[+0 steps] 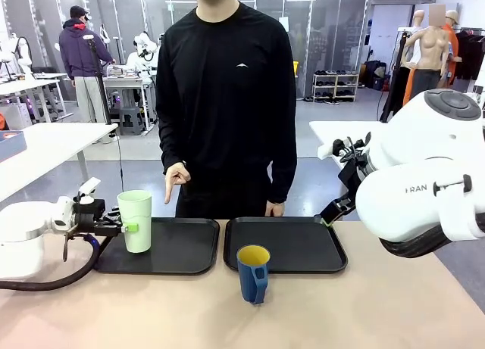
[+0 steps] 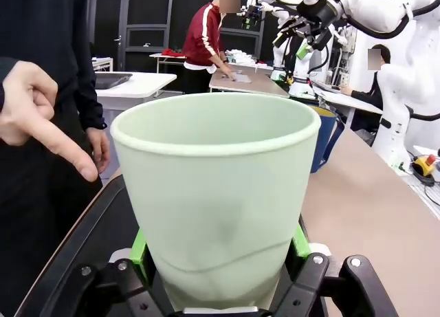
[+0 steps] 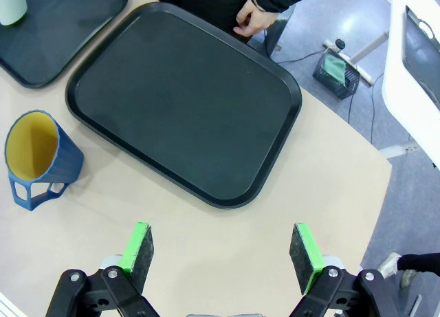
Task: Sort and store the cups by type.
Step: Place the picked Reusable plastic cup into the Flat Tray indicated by the person.
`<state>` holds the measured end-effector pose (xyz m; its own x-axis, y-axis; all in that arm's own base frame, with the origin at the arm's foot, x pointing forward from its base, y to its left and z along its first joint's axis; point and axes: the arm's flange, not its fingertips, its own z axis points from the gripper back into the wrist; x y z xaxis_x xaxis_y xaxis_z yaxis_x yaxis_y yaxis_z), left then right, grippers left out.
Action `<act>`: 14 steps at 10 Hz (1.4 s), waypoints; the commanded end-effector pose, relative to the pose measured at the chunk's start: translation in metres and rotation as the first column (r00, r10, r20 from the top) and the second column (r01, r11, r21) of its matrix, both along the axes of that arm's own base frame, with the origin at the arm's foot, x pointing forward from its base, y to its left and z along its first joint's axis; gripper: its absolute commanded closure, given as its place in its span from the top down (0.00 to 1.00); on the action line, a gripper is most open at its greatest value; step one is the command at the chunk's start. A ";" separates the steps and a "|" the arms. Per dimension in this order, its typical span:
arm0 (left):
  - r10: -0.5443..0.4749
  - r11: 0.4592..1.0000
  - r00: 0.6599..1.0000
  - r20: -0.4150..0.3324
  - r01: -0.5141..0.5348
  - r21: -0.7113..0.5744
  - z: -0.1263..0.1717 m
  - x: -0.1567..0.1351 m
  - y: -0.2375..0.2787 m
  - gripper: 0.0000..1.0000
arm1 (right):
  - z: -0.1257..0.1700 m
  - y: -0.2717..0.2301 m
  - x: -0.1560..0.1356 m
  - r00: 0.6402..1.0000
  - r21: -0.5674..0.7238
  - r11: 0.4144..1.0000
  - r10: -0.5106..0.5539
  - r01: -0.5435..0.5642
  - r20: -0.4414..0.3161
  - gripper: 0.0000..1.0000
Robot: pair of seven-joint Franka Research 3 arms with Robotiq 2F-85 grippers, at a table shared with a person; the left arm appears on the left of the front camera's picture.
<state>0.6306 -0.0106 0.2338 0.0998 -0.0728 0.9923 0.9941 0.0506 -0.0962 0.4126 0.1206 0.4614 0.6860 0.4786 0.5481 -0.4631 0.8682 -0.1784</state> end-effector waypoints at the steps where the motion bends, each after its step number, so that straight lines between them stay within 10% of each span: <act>1: -0.038 0.999 0.999 0.016 0.038 -0.018 -0.006 0.011 -0.002 0.85 | -0.001 -0.001 0.001 1.000 0.002 1.000 -0.002 0.002 -0.003 1.00; 14: -0.019 1.000 0.993 0.118 0.022 -0.022 -0.025 0.008 0.001 1.00 | -0.001 -0.001 0.001 1.000 0.002 1.000 -0.002 0.002 -0.003 1.00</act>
